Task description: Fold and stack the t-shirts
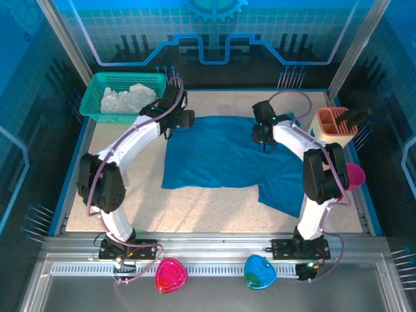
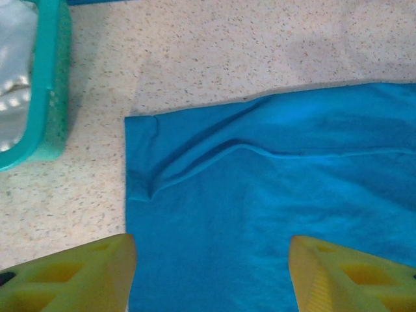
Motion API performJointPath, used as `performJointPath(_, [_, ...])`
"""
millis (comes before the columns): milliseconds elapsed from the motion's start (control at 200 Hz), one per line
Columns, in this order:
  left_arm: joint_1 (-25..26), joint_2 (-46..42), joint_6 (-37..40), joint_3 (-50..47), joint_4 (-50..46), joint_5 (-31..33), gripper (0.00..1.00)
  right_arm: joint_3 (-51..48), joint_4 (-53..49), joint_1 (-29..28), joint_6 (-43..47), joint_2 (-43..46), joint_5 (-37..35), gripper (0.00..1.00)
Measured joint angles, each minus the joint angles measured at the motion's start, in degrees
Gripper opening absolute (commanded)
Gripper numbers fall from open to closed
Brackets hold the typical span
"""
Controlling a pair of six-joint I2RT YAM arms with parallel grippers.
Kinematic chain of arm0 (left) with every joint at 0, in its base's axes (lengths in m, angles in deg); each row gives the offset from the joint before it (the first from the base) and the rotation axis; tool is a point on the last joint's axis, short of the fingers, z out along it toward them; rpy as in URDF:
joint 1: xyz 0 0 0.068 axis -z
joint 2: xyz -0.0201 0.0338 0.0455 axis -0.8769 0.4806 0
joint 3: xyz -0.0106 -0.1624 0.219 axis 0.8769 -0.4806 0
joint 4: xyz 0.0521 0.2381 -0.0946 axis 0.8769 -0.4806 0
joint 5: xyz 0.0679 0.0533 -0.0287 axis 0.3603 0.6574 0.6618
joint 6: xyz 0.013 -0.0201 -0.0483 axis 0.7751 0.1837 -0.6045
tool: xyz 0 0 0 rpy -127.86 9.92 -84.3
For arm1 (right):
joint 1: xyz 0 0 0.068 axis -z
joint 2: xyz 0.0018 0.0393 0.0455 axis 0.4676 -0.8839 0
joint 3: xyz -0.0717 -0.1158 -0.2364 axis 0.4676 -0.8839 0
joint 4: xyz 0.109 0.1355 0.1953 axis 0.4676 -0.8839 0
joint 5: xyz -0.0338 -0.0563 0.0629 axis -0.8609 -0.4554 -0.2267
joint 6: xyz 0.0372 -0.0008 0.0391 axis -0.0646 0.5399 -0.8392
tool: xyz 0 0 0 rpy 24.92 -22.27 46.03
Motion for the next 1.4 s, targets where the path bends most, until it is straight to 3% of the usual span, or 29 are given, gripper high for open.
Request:
performJointPath(220, [0.92,16.87,-4.74,12.39,-3.63,0.59,0.39,9.90,-0.55,8.81,3.96,-4.68,3.06,0.23])
performJointPath(475, [-0.72,37.00,-12.87,31.45,-12.20,3.89,0.36,26.10,-3.63,16.20,6.51,-21.66,8.07,0.10])
performJointPath(686, [-4.13,39.98,-17.31,33.94,-16.39,4.42,0.37,34.95,-8.17,18.10,4.57,-31.21,10.75,0.03])
performJointPath(1056, [-7.52,42.47,-19.63,38.14,-19.85,3.82,0.37,37.09,-9.01,21.75,-4.76,-32.44,15.06,0.04])
performJointPath(1171, [-7.61,42.60,-19.43,38.51,-20.02,3.32,0.45,37.09,-8.57,21.75,-5.66,-32.50,15.76,0.04])
performJointPath(1251, [-7.85,42.60,-18.75,38.66,-19.85,1.81,0.55,37.13,-8.48,21.75,-5.60,-32.50,16.39,0.05])
performJointPath(1401, [-7.80,42.53,-16.28,39.95,-19.23,-2.03,0.69,37.18,-8.31,21.73,-3.08,-32.46,18.25,0.15])
